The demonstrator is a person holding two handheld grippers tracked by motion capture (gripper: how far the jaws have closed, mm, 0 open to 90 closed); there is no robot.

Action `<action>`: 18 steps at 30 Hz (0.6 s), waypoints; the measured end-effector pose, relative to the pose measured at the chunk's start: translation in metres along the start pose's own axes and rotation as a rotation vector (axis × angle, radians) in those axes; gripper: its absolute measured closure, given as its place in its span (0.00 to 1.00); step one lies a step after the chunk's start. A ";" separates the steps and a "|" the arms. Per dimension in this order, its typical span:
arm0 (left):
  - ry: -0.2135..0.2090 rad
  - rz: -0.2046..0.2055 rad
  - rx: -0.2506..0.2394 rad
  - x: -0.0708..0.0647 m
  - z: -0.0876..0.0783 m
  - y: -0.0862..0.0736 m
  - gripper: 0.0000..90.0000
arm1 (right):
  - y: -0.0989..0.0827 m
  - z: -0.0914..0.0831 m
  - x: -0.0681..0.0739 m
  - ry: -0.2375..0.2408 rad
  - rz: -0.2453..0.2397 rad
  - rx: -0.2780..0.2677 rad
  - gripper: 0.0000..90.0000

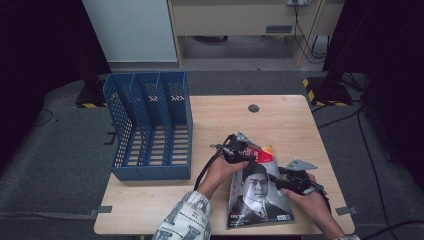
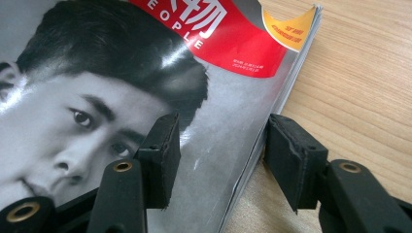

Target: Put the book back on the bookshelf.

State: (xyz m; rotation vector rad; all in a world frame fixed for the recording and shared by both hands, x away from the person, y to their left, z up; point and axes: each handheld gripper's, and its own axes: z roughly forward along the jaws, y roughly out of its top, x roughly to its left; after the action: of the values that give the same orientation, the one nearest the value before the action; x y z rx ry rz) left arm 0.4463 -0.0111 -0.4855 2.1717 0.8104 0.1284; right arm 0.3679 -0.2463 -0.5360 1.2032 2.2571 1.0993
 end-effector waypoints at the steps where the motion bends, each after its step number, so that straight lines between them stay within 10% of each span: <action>1: -0.002 -0.004 0.004 0.000 0.000 0.001 0.72 | 0.000 0.000 0.000 0.000 -0.002 -0.001 0.53; 18: 0.014 -0.017 0.023 -0.002 -0.004 0.006 0.86 | 0.000 0.000 0.000 0.001 0.000 0.001 0.52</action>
State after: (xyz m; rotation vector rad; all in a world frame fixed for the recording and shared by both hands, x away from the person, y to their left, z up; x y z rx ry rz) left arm 0.4468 -0.0122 -0.4778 2.1873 0.8416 0.1266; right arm 0.3682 -0.2464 -0.5359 1.2035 2.2592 1.0989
